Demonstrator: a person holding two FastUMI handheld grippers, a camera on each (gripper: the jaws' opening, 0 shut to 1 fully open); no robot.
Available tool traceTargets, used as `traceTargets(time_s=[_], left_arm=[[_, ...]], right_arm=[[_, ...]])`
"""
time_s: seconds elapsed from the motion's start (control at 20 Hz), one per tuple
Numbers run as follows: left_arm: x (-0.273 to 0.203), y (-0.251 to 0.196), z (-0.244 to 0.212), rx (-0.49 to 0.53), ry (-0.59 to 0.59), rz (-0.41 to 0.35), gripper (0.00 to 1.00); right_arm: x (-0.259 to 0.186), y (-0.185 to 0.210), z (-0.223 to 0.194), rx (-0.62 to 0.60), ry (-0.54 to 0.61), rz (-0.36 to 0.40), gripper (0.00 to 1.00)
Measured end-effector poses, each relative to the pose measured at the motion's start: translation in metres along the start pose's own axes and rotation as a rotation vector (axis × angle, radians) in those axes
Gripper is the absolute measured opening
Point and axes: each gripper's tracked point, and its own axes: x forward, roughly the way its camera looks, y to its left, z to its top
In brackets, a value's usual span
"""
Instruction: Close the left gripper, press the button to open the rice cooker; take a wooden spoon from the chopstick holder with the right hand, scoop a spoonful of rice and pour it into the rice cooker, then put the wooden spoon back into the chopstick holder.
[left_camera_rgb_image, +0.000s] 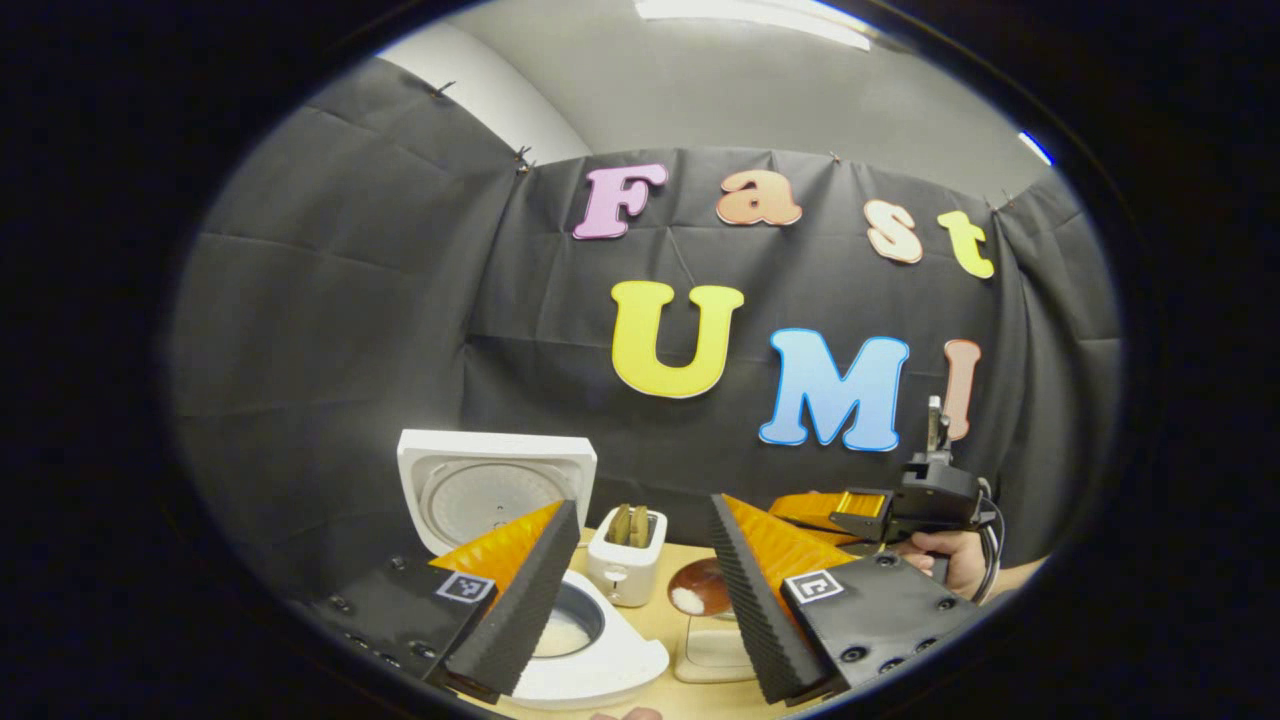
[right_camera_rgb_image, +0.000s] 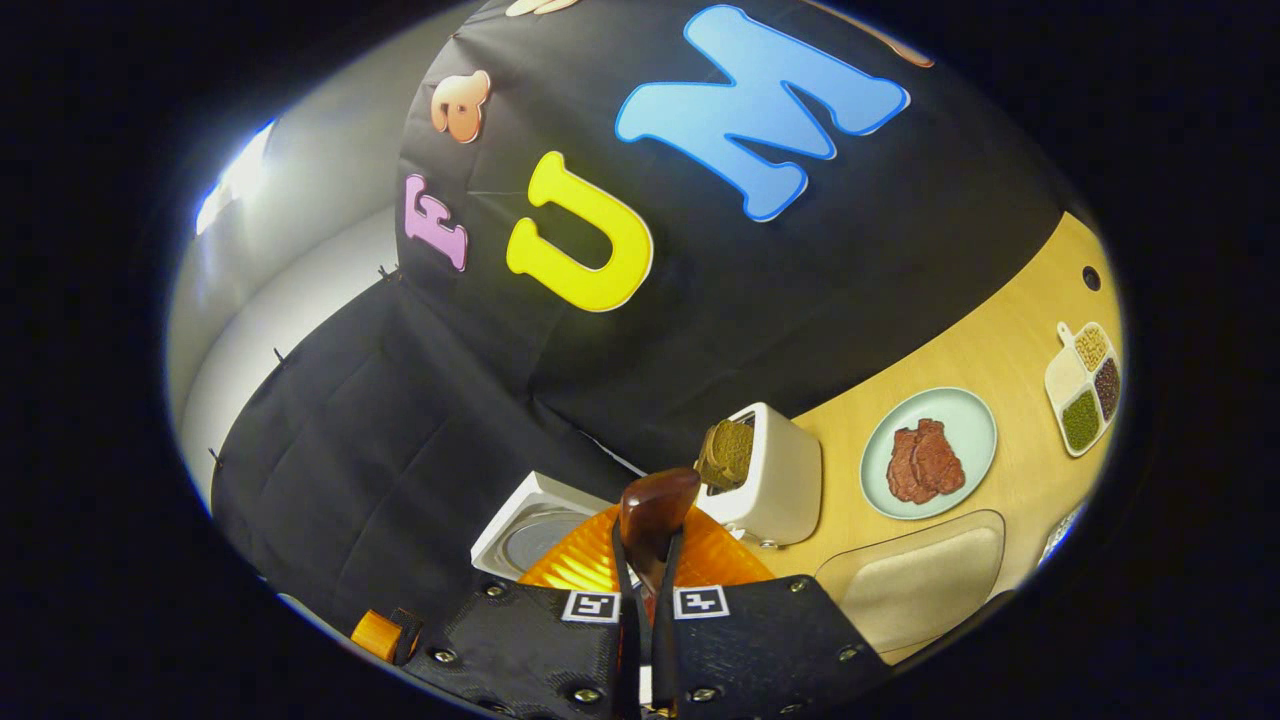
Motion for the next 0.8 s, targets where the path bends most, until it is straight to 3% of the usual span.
traceTargets(time_s=[0.3,0.8], left_arm=[[-0.012,0.011,-0.005,0.0,0.013,0.02,0.9],[-0.016,0.035,0.016,0.021,-0.028,0.051,0.9]], right_arm=[[0.043,0.034,-0.038,-0.097,0.058,0.037,0.05],[0.102,0.042,-0.096,-0.177,0.13,0.011,0.05]])
